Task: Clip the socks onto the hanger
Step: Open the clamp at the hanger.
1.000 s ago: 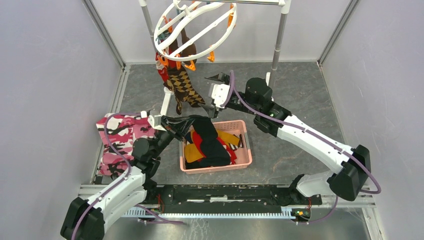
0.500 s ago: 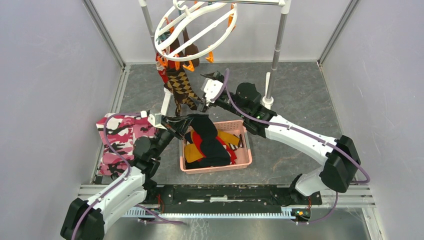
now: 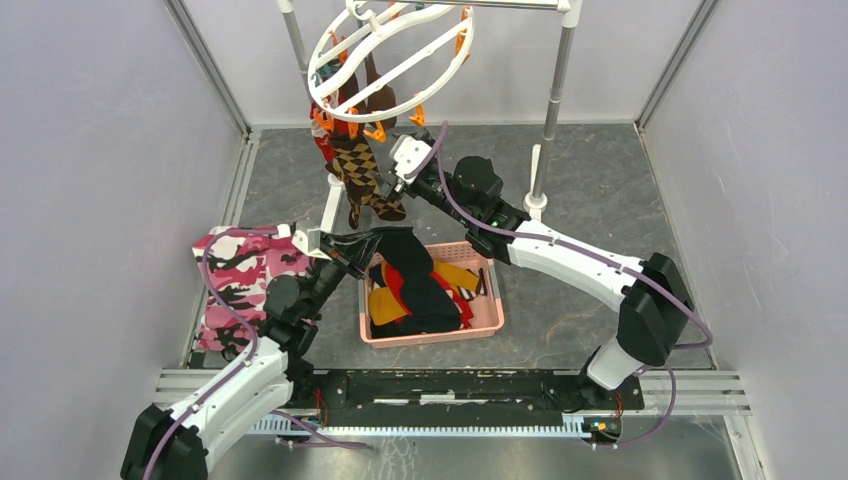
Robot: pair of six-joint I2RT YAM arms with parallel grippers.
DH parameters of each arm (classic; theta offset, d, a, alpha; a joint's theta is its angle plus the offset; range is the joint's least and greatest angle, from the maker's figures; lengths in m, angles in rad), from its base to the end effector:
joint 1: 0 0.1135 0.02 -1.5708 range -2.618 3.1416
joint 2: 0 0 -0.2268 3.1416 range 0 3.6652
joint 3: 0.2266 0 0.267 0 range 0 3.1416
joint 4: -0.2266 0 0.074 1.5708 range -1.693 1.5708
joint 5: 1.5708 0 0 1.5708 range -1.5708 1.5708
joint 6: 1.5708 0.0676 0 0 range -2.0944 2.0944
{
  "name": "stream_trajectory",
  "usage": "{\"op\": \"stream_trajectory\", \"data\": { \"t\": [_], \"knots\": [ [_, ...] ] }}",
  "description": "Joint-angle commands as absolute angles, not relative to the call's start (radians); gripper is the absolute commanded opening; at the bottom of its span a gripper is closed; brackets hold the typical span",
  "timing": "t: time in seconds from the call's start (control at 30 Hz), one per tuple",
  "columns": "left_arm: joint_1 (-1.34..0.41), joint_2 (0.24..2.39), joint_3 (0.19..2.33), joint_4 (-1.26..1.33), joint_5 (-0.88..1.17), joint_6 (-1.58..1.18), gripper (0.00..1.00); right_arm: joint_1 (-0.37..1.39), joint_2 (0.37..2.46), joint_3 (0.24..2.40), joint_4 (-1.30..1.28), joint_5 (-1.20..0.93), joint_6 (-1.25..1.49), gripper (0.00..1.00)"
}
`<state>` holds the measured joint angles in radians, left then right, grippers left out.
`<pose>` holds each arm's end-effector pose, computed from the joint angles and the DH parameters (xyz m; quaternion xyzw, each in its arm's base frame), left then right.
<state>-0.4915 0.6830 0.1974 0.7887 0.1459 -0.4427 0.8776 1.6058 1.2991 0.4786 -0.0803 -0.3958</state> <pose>0.2040 -0.1203 0.2303 0.0731 0.5891 -0.4004 0.6981 0.2728 0.3368 0.3430 -0.4071 0.4990 0.2075 0.7363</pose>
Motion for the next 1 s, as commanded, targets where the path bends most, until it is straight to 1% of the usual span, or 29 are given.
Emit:
{"op": "stream_trajectory", "data": {
  "t": [0.0, 0.1, 0.2, 0.33, 0.37, 0.47, 0.5, 0.57, 0.67, 0.73, 0.8, 0.83, 0.97],
  "knots": [
    [-0.495, 0.676, 0.230, 0.793, 0.117, -0.390, 0.02, 0.885, 1.623, 1.370, 0.550, -0.053, -0.340, 0.82],
    [-0.494, 0.682, 0.229, 0.807, 0.136, -0.400, 0.02, 0.885, 1.597, 1.355, 0.503, -0.086, -0.333, 0.82],
    [-0.494, 0.687, 0.227, 0.832, 0.188, -0.419, 0.02, 0.881, 1.538, 1.325, 0.373, -0.128, -0.352, 0.83],
    [-0.494, 0.690, 0.233, 0.850, 0.246, -0.437, 0.02, 0.863, 1.461, 1.332, 0.151, -0.219, -0.456, 0.90],
    [-0.494, 0.689, 0.235, 0.851, 0.255, -0.441, 0.02, 0.846, 1.445, 1.341, 0.093, -0.265, -0.489, 0.92],
    [-0.495, 0.693, 0.238, 0.872, 0.283, -0.466, 0.02, 0.774, 1.393, 1.353, -0.044, -0.503, -0.550, 0.94],
    [-0.495, 0.697, 0.238, 0.889, 0.292, -0.481, 0.02, 0.754, 1.392, 1.383, -0.134, -0.563, -0.587, 0.95],
    [-0.494, 0.713, 0.249, 0.910, 0.317, -0.514, 0.02, 0.731, 1.425, 1.511, -0.389, -0.594, -0.683, 0.98],
    [-0.494, 0.752, 0.290, 0.928, 0.383, -0.567, 0.02, 0.684, 1.513, 1.735, -0.790, -0.632, -0.855, 0.98],
    [-0.494, 0.781, 0.300, 0.972, 0.417, -0.619, 0.02, 0.660, 1.535, 1.784, -0.958, -0.657, -0.952, 0.98],
    [-0.495, 0.805, 0.298, 1.052, 0.435, -0.676, 0.02, 0.654, 1.508, 1.732, -1.064, -0.693, -1.067, 0.98],
    [-0.494, 0.816, 0.297, 1.077, 0.435, -0.702, 0.02, 0.655, 1.487, 1.687, -1.073, -0.712, -1.106, 0.98],
    [-0.494, 0.860, 0.320, 1.110, 0.462, -0.772, 0.02, 0.655, 1.361, 1.429, -0.972, -0.759, -1.171, 0.98]
  ]
}}
